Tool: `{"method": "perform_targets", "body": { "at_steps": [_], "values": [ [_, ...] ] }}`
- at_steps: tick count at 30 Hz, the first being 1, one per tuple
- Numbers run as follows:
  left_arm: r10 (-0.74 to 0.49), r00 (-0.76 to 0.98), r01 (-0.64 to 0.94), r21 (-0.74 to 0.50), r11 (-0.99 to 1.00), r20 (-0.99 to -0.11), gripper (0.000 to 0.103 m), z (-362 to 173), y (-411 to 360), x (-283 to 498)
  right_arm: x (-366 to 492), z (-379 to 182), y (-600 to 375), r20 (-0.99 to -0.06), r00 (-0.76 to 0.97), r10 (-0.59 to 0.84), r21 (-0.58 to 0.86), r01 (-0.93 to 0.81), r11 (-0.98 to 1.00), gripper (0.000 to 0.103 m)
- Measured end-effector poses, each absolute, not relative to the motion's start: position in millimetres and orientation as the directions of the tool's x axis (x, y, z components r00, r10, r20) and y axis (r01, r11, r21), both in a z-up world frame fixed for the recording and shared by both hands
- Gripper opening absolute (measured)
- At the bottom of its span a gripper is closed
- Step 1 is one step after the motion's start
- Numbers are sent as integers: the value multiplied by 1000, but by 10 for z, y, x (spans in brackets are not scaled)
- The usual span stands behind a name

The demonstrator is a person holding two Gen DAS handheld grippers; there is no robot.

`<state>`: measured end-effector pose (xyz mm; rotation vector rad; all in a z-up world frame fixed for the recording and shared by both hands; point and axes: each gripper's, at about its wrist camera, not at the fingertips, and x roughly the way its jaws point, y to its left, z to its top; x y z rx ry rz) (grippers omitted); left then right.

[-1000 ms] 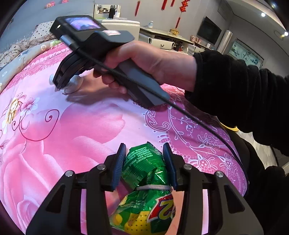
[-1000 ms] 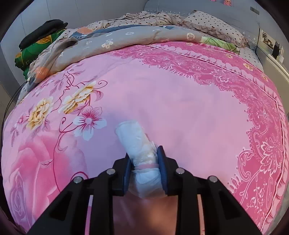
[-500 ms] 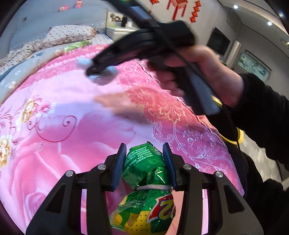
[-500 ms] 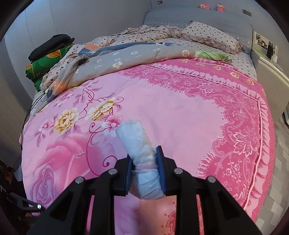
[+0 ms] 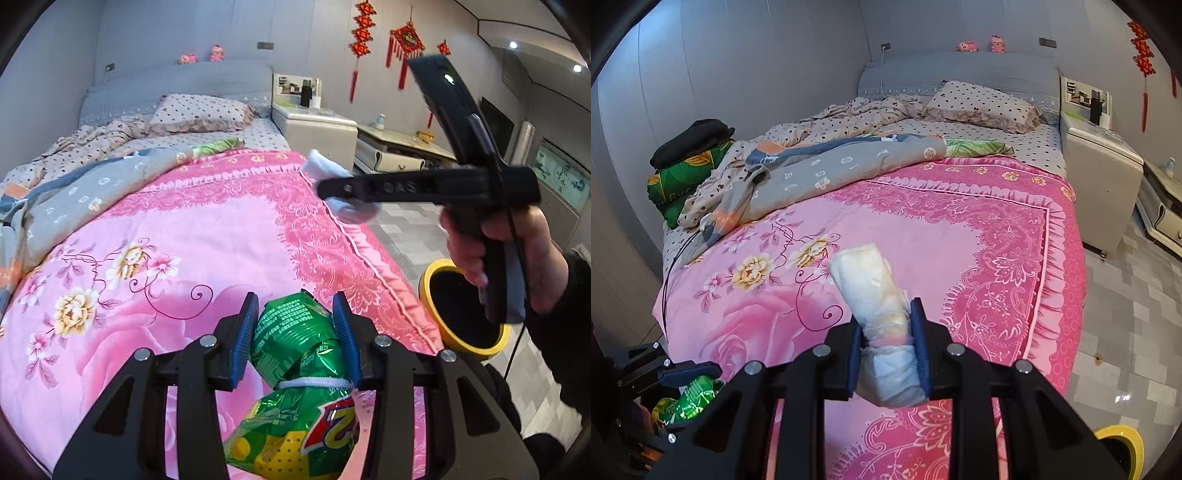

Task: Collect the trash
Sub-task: 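Carry the snack wrapper and white tissue over the yellow-rimmed bin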

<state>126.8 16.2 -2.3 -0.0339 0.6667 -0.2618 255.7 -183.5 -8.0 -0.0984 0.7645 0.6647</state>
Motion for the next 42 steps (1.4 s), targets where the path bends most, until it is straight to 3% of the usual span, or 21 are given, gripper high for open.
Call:
{"method": "perform_targets", "body": {
  "at_steps": [5, 18, 42],
  "values": [
    [-225, 809, 215, -84, 973, -543, 39, 358, -22, 1002, 2229, 142, -2204, -614, 584, 530, 172, -557, 813, 23],
    [-291, 874, 294, -55, 954, -390, 39, 1053, -612, 496, 1526, 576, -3233, -463, 725, 509, 249, -445, 860, 23],
    [-456, 820, 486, -2, 874, -345, 40, 1455, -2063, 700, 978, 671, -4748, -341, 899, 276, 321, -164, 933, 23]
  ]
}}
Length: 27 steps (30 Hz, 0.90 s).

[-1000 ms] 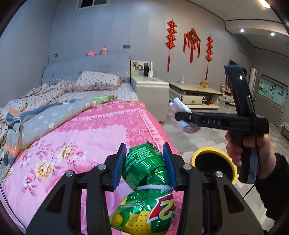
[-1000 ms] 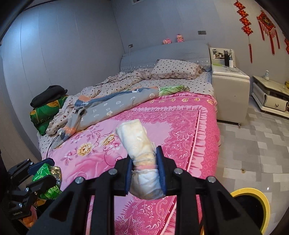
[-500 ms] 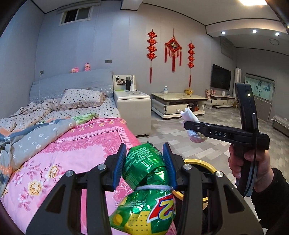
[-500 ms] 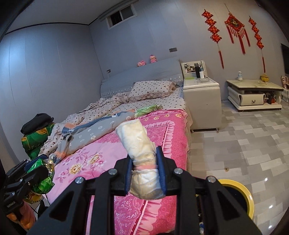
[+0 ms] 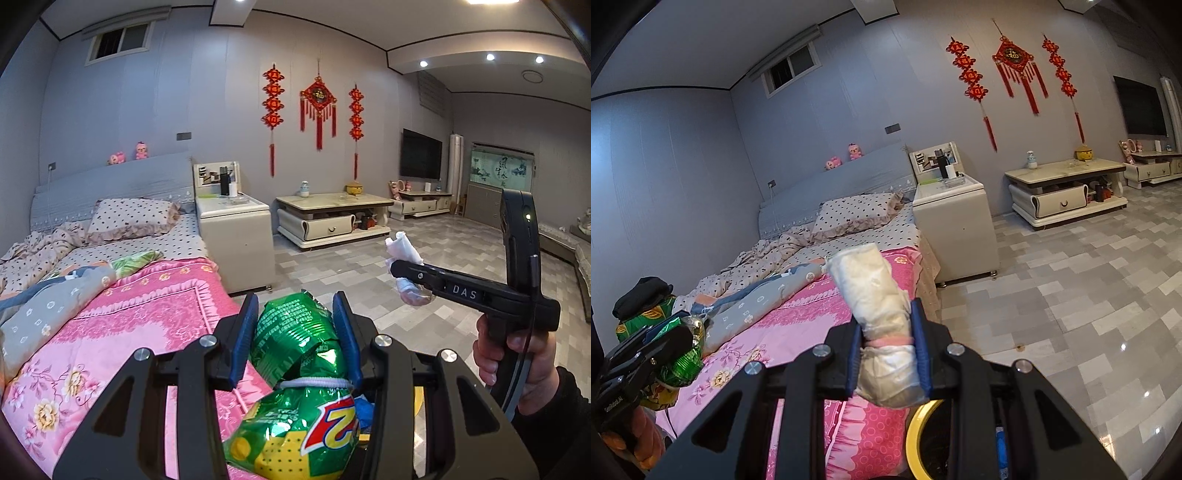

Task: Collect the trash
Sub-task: 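Carry the snack wrapper and white tissue over the yellow-rimmed bin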

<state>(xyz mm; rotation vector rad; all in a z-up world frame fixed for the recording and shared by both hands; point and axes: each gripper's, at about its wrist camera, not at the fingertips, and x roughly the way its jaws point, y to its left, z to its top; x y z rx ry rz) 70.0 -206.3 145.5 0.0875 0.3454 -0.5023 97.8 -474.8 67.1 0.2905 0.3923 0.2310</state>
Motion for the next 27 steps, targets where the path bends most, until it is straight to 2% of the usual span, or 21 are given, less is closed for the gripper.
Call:
{"method": "perform_targets", "body": {
  "at_steps": [11, 27],
  "values": [
    [-497, 769, 531, -31, 847, -403, 40, 1253, -2713, 1205, 967, 459, -5185, -381, 907, 179, 345, -41, 938, 23],
    [-432, 673, 489, -78, 869, -600, 40, 266, -3231, 2087, 1356, -302, -5518, -528, 840, 125, 390, 109, 914, 23]
  ]
}}
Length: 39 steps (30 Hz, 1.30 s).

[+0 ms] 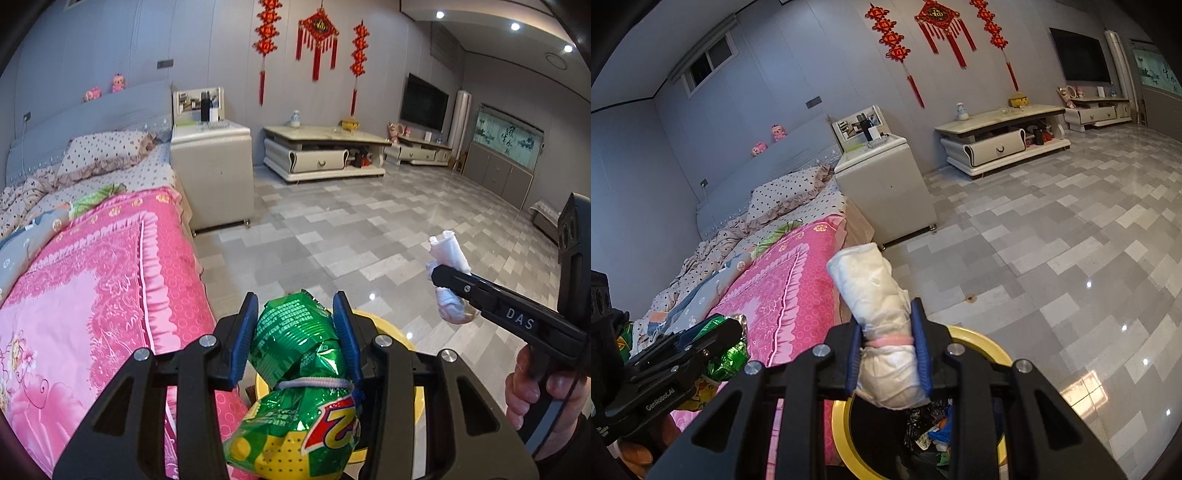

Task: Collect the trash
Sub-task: 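Carry the snack wrapper and white tissue over the yellow-rimmed bin, then open both tools to drop the wrapper and tissue into the bin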

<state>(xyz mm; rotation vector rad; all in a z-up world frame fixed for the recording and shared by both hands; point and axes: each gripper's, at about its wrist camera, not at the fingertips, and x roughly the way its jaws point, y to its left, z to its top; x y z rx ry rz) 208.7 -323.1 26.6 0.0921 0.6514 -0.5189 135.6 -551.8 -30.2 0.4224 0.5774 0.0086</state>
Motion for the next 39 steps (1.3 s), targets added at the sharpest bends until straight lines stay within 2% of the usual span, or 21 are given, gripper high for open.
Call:
{"method": "perform_targets", "body": {
  "at_steps": [7, 18, 24, 26, 29, 31, 39],
  "values": [
    [-398, 622, 488, -64, 870, -674, 40, -186, -3364, 2363, 1505, -708, -5603, -599, 791, 121, 406, 169, 898, 24],
    [-400, 458, 492, -148, 858, -794, 40, -920, -3466, 2692, 1753, -1270, -5793, -705, 693, 154, 456, 275, 846, 24],
    [-430, 433, 498, -187, 847, -792, 43, -953, -3451, 2754, 1740, -1256, -5809, -707, 696, 125, 444, 299, 845, 25],
    [-441, 431, 500, -199, 843, -787, 52, -924, -3438, 2749, 1732, -1244, -5837, -703, 701, 121, 450, 306, 839, 27],
    [-455, 431, 501, -213, 839, -779, 57, -878, -3412, 2742, 1721, -1222, -5851, -704, 701, 115, 450, 315, 836, 28],
    [-453, 441, 500, -208, 841, -774, 60, -841, -3393, 2716, 1713, -1212, -5853, -708, 697, 109, 447, 323, 834, 37],
    [-461, 459, 480, -224, 848, -760, 63, -727, -3206, 2652, 1624, -1152, -5868, -706, 703, 92, 454, 348, 820, 43]
  ]
}}
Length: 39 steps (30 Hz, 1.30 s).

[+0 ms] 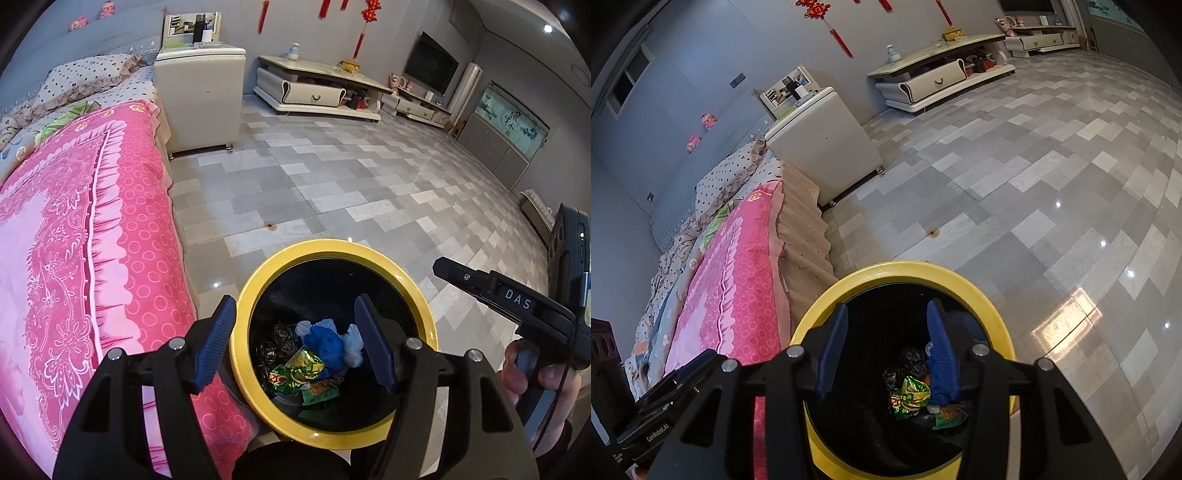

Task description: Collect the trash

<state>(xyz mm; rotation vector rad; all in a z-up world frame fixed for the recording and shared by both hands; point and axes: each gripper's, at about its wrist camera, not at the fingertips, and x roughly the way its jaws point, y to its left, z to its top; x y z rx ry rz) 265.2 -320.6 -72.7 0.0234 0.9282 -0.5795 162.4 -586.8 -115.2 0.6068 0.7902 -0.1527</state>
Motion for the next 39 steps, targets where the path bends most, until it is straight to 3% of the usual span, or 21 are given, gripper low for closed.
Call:
{"method": "perform_targets", "body": {
  "at_steps": [21, 39],
  "values": [
    [-392, 592, 332, -231, 915, -704, 63, -310, -2067, 2398, 1616, -788, -5043, -671, 715, 197, 455, 187, 871, 43],
    [-213, 708, 99, -204, 974, -673, 63, -86, -470, 1892, 1653, -497, -3497, -660, 650, 377, 410, -109, 905, 43]
  ]
}}
